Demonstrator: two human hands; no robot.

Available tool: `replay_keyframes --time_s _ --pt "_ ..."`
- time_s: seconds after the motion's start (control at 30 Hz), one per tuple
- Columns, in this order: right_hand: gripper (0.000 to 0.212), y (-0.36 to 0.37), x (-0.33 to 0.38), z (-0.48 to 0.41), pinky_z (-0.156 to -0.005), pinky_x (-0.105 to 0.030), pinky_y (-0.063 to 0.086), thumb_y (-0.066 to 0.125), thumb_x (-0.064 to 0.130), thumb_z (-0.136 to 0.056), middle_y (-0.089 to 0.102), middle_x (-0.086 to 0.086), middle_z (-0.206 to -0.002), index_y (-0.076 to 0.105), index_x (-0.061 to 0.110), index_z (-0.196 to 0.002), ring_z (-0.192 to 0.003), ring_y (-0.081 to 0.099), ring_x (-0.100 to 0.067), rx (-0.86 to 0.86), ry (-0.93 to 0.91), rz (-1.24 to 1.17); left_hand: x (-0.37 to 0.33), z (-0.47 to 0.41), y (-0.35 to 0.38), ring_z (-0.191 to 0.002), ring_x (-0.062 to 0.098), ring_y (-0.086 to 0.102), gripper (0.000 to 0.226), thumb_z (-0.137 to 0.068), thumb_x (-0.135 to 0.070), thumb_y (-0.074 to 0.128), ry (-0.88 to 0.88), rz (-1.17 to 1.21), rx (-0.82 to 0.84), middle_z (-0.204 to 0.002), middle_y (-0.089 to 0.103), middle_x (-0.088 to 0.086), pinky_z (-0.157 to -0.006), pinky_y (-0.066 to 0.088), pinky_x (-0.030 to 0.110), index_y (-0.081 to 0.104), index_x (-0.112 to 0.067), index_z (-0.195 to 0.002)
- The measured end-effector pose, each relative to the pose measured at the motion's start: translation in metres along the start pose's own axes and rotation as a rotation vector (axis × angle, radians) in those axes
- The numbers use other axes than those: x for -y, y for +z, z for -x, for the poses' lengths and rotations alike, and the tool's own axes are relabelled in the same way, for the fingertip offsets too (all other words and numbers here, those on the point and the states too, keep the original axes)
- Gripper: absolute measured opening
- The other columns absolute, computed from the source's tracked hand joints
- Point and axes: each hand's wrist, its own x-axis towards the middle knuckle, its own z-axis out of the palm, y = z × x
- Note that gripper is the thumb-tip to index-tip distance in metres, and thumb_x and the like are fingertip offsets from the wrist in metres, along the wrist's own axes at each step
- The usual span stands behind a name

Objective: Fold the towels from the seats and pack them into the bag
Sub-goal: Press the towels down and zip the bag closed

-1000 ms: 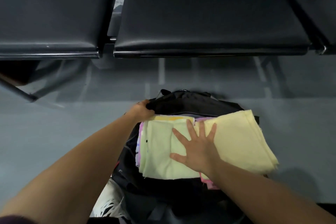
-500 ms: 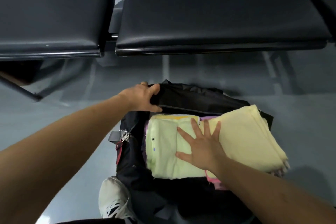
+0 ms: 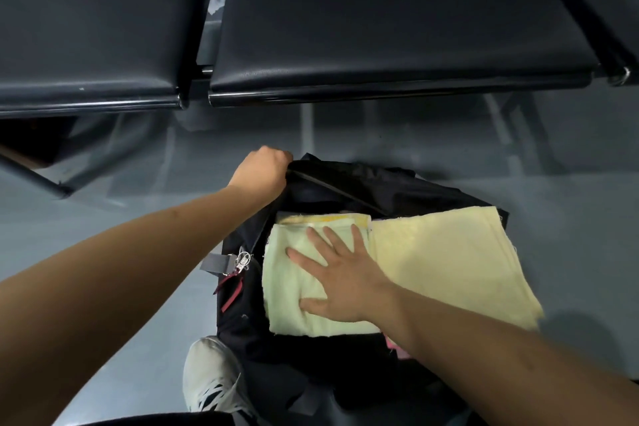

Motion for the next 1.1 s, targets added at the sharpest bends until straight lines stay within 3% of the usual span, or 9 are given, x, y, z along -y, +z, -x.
replay_keyframes --time_s 0.2,0.33,0.43,0.53,0.7,0.87,0.93,1.0,1.1 --pt "0.089 0.009 -0.008 -0.026 -0.114 -0.074 -0.007 0.026 0.087 -0.086 -0.020 -0.003 -0.168 -0.016 0.049 -0.155 -0.156 -0.014 -0.030 0.024 0.062 -0.007 -0.017 0.012 -0.017 -0.095 0.034 0.056 0.032 -0.094 -0.003 0.036 -0.159 0.445 0.040 -0.104 0.062 0.013 -0.075 0.040 0.031 0.063 -0.005 -0.112" --pt "0.088 0.004 -0.013 -0.037 -0.114 -0.074 -0.007 0.028 0.087 -0.085 -0.015 -0.001 -0.170 -0.011 0.051 -0.155 -0.156 -0.012 -0.028 0.057 0.070 -0.045 -0.025 0.023 -0.030 -0.086 0.038 0.059 0.022 -0.098 -0.034 0.047 0.017 0.187 0.023 -0.086 0.060 0.010 -0.064 0.035 0.035 0.049 -0.012 -0.096" --pt "0.088 0.002 -0.015 -0.039 -0.115 -0.072 -0.007 0.032 0.086 -0.085 -0.011 -0.002 -0.170 -0.007 0.051 -0.156 -0.156 -0.010 -0.027 0.060 0.072 -0.072 -0.031 0.039 -0.034 -0.092 0.038 0.066 0.040 -0.096 -0.059 0.048 0.252 -0.183 0.042 -0.096 0.069 0.010 -0.067 0.041 0.037 0.050 -0.027 -0.119" --pt "0.088 -0.006 -0.012 -0.037 -0.117 -0.071 -0.003 0.037 0.084 -0.086 -0.004 -0.006 -0.171 0.001 0.048 -0.158 -0.157 -0.006 -0.028 0.070 0.070 -0.085 -0.040 0.047 -0.034 -0.095 0.038 0.066 0.036 -0.103 -0.050 0.038 0.343 -0.383 0.025 -0.102 0.071 0.009 -0.070 0.043 0.035 0.056 -0.029 -0.126" --pt "0.080 -0.036 -0.004 -0.014 -0.117 -0.057 0.020 0.033 0.077 -0.092 0.031 -0.012 -0.162 0.026 0.031 -0.158 -0.150 0.026 -0.032 -0.056 -0.012 0.038 -0.058 0.042 -0.029 -0.094 0.041 0.061 0.029 -0.098 -0.014 0.045 0.347 -0.225 0.049 -0.119 0.056 0.012 -0.072 0.046 0.042 0.058 -0.014 -0.124" --pt "0.075 -0.025 -0.014 0.051 -0.118 -0.058 0.023 0.026 0.068 -0.096 0.066 -0.019 -0.121 0.066 0.009 -0.122 -0.132 0.048 -0.039 -0.383 0.019 0.133 -0.075 0.037 -0.020 -0.098 0.040 0.063 0.039 -0.097 -0.012 0.046 0.305 -0.060 0.111 -0.115 0.059 0.011 -0.081 0.053 0.047 0.054 -0.023 -0.134" --pt "0.080 -0.018 -0.025 0.076 -0.120 -0.067 0.011 0.020 0.068 -0.096 0.055 -0.023 -0.140 0.056 0.012 -0.139 -0.143 0.035 -0.044 -0.374 0.278 0.109 -0.087 0.039 -0.013 -0.097 0.039 0.064 0.027 -0.104 -0.033 0.045 0.286 -0.159 0.095 -0.111 0.066 0.012 -0.076 0.052 0.041 0.057 -0.024 -0.127" --pt "0.081 -0.008 -0.038 0.094 -0.116 -0.071 -0.009 0.008 0.072 -0.096 0.024 -0.020 -0.163 0.024 0.024 -0.160 -0.153 0.008 -0.046 -0.205 0.468 0.052 -0.103 0.040 -0.010 -0.099 0.038 0.065 0.037 -0.105 -0.046 0.040 0.250 -0.208 0.069 -0.109 0.068 0.013 -0.076 0.049 0.037 0.064 -0.022 -0.120" --pt "0.084 0.006 -0.057 0.101 -0.115 -0.070 -0.013 0.004 0.079 -0.091 0.000 -0.008 -0.170 -0.003 0.034 -0.161 -0.155 -0.007 -0.040 -0.072 0.457 -0.025 -0.129 0.037 -0.021 -0.099 0.040 0.064 0.043 -0.106 -0.046 0.037 0.193 -0.104 -0.052 -0.110 0.069 0.014 -0.078 0.048 0.039 0.068 -0.018 -0.115"
